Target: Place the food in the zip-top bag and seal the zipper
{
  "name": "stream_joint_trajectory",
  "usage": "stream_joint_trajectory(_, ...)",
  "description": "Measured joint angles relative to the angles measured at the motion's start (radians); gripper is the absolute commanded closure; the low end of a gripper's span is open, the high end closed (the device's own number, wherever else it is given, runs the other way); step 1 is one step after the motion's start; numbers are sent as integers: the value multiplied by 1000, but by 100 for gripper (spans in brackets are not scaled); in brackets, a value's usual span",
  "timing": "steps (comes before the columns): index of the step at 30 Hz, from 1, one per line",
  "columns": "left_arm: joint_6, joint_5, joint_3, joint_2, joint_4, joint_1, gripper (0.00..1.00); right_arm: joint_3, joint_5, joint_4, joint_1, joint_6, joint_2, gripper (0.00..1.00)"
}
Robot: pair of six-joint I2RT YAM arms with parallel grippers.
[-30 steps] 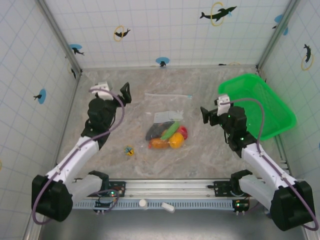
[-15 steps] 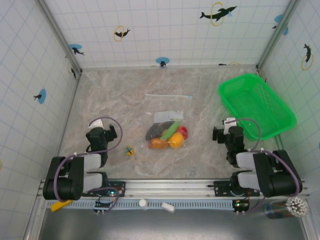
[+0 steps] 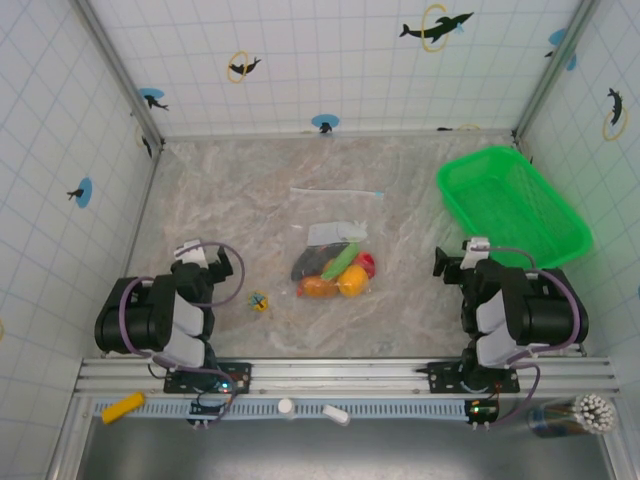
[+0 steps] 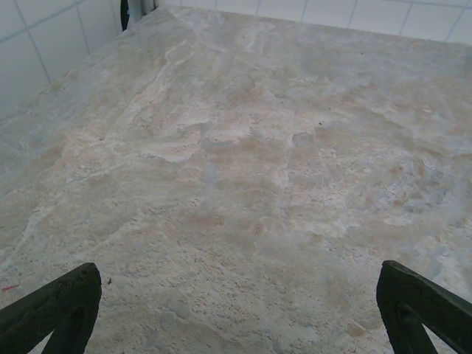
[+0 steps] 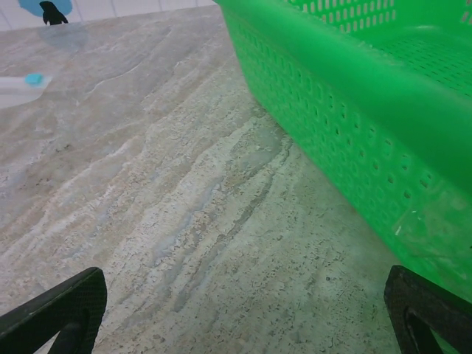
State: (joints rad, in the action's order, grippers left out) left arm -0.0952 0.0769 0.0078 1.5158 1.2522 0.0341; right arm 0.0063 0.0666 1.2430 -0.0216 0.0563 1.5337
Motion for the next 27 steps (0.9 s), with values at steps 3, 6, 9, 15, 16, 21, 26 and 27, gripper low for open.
stream_joint_trajectory(3,5,-8,0,0,-2,0,2,0,-7,1,11,2,0,0)
stream_joint_trajectory(6,11,-11,0,0,-3,0,3,0,-12,2,15,4,0,1)
stream_joint_trajectory(9,14,-10,0,0,-3,0,2,0,-14,1,15,4,0,0)
stream_joint_trajectory(15,17,-10,0,0,-3,0,2,0,-121,-6,66,6,-2,1)
stream_joint_trajectory(16,17,-10,0,0,-3,0,2,0,-135,-6,73,6,-2,0)
stream_joint_trajectory(21,17,-10,0,0,-3,0,2,0,-154,-14,66,8,-2,0)
stream_joint_trajectory(26,17,-10,0,0,-3,0,2,0,-161,-16,66,7,-2,0)
stream_joint_trajectory(27,17,-10,0,0,-3,0,3,0,-164,-16,66,7,-2,0)
